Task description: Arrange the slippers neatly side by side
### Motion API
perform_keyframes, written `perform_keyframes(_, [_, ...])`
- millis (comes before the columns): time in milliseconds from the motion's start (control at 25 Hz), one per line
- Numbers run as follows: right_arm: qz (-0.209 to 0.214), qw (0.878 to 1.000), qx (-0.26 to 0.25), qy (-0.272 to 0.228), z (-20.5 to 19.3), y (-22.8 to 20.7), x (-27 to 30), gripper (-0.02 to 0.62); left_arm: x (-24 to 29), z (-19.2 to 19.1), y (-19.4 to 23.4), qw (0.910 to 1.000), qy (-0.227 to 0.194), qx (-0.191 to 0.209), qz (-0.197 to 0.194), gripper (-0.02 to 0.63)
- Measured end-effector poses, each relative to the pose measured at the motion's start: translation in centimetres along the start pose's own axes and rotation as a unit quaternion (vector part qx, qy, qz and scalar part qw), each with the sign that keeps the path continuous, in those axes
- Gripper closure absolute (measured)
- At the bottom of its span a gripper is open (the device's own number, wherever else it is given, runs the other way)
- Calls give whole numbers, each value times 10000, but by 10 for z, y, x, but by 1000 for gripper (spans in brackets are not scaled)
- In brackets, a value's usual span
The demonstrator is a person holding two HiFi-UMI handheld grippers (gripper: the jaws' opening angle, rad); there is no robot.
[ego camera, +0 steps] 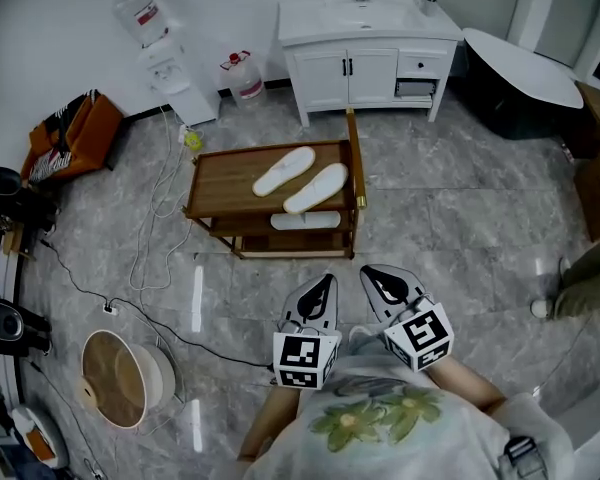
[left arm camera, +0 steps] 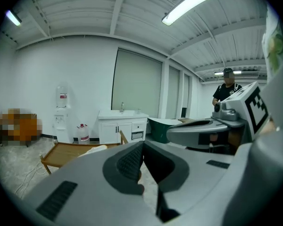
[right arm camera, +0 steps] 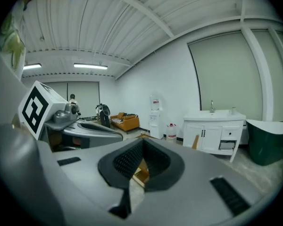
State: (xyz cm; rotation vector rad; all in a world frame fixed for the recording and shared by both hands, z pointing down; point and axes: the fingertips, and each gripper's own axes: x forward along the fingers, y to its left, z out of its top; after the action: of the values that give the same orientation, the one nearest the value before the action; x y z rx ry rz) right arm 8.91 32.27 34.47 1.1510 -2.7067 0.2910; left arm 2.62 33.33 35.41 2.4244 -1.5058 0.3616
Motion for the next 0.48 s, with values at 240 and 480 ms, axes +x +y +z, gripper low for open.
perform_keyframes(240, [166,9998,5,54,1,-6,14,589,8,4,4,10000,38,9,-73,589])
perform_keyframes(480, [250,9996,64,114,2,-8,33,589,21,2,21,9998,130,-130,-67,589])
